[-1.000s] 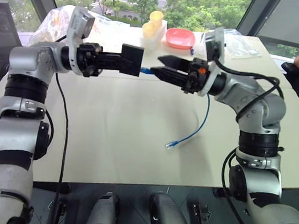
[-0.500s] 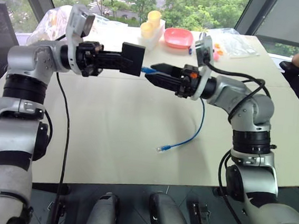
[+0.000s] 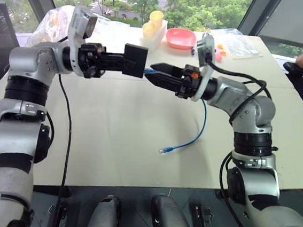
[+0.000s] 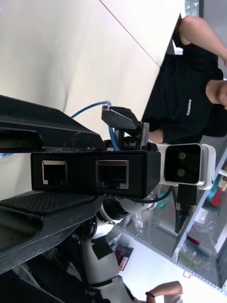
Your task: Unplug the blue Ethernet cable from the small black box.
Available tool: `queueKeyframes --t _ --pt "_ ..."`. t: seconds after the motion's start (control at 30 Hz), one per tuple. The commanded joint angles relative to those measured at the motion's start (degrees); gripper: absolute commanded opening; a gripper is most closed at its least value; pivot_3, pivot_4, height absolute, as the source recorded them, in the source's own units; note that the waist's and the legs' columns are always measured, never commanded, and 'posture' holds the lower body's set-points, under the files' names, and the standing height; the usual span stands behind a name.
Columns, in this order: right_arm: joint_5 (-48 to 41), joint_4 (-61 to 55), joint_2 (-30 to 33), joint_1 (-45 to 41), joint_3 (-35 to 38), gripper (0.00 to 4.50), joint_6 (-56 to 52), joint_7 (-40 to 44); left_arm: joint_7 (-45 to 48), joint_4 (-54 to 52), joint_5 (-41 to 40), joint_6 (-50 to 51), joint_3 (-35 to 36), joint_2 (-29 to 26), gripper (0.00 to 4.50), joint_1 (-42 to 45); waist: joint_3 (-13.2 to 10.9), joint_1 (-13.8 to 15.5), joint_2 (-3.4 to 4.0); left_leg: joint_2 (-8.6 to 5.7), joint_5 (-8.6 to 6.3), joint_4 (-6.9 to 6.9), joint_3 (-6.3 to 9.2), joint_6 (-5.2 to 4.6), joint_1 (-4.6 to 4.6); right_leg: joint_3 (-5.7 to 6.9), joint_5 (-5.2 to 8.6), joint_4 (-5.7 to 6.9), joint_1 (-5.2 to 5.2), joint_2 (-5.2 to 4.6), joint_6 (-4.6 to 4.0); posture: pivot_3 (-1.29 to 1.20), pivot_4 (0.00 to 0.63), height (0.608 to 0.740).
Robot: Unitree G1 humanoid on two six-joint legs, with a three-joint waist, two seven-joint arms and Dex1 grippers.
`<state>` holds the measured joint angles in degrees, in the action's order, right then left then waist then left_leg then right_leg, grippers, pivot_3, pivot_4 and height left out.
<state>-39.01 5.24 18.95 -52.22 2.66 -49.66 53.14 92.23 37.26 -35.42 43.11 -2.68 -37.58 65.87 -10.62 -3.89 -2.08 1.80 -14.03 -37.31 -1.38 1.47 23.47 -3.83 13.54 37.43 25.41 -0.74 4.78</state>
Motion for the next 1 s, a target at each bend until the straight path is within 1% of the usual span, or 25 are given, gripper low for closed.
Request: queueKeyframes --t 0.03,0.13,0.17,0.23,0.3,0.37,0.4,0.73,1.0 --pt "-1.36 -2.22 -0.62 -1.6 0.44 3.18 0.66 -0.24 0.26 -1.92 -0.02 -0.32 1.18 -0.11 0.48 0.4 0.0 0.0 0.0 0.0 0.0 0.0 0.0 0.0 0.0 0.0 0.0 0.0 0.0 0.0 0.0 0.0 0.15 0.74" --pt "-1.43 -2.03 -0.82 -1.55 0.5 3.18 0.78 -0.41 0.26 -2.12 0.0 -0.22 1.27 0.05 0.48 0.36 0.0 0.0 0.0 0.0 0.0 0.0 0.0 0.0 0.0 0.0 0.0 0.0 0.0 0.0 0.0 0.0 0.15 0.74" --pt "-1.36 -1.93 -0.89 -1.51 0.5 2.95 0.87 -0.49 0.26 -2.15 -0.02 -0.2 1.29 0.07 0.48 0.35 0.0 0.01 0.0 0.0 0.0 0.0 0.0 0.0 0.0 0.0 0.0 0.0 0.0 0.0 0.0 0.0 0.15 0.74" --pt "-1.48 -2.29 -0.7 -0.99 0.48 2.35 1.14 0.02 0.26 -2.15 0.13 -0.18 1.4 0.17 0.48 0.38 0.0 0.01 0.0 0.0 0.0 0.0 0.0 0.0 0.0 0.0 0.0 0.0 0.0 0.0 0.0 0.0 0.15 0.74" --pt "-1.73 -2.47 -0.6 -0.8 0.56 1.25 1.03 -0.02 0.26 -2.12 0.31 -0.07 1.64 0.29 0.48 0.44 0.0 -0.02 0.0 0.0 0.0 0.0 0.0 0.0 0.0 0.0 0.0 0.0 0.0 0.0 0.0 0.0 0.15 0.74" --pt "-2.28 -2.76 -0.5 -0.69 0.7 0.43 0.65 0.02 0.26 -2.21 0.47 -0.01 1.79 0.35 0.48 0.4 0.0 0.01 0.0 0.0 0.0 0.0 0.01 0.0 0.0 0.0 0.0 0.0 0.0 0.0 0.0 0.0 0.15 0.74" --pt "-2.53 -2.9 -0.4 -0.62 0.71 0.38 0.52 0.07 0.26 -2.2 0.6 -0.01 1.89 0.4 0.48 0.39 0.0 0.01 0.0 0.0 0.0 0.0 0.0 0.0 0.0 0.0 0.0 0.0 0.0 0.0 0.0 0.0 0.15 0.74" --pt "-6.8 -5.02 1.78 1.15 1.18 0.38 -2.78 1.91 0.26 -2.35 1.28 0.18 2.64 0.08 0.48 0.39 0.0 0.05 0.0 0.0 0.0 0.0 0.0 0.0 0.0 0.0 0.0 0.0 0.0 0.0 0.0 0.0 0.15 0.74" --pt "-7.07 -5.44 6.38 5.15 2.87 0.38 -3.45 1.58 0.26 -2.03 1.24 -0.07 3.96 -3.34 0.48 0.25 0.0 -0.04 0.0 0.0 0.0 0.0 0.0 0.0 0.0 0.0 0.0 -0.01 0.0 0.0 0.0 0.0 0.15 0.74"
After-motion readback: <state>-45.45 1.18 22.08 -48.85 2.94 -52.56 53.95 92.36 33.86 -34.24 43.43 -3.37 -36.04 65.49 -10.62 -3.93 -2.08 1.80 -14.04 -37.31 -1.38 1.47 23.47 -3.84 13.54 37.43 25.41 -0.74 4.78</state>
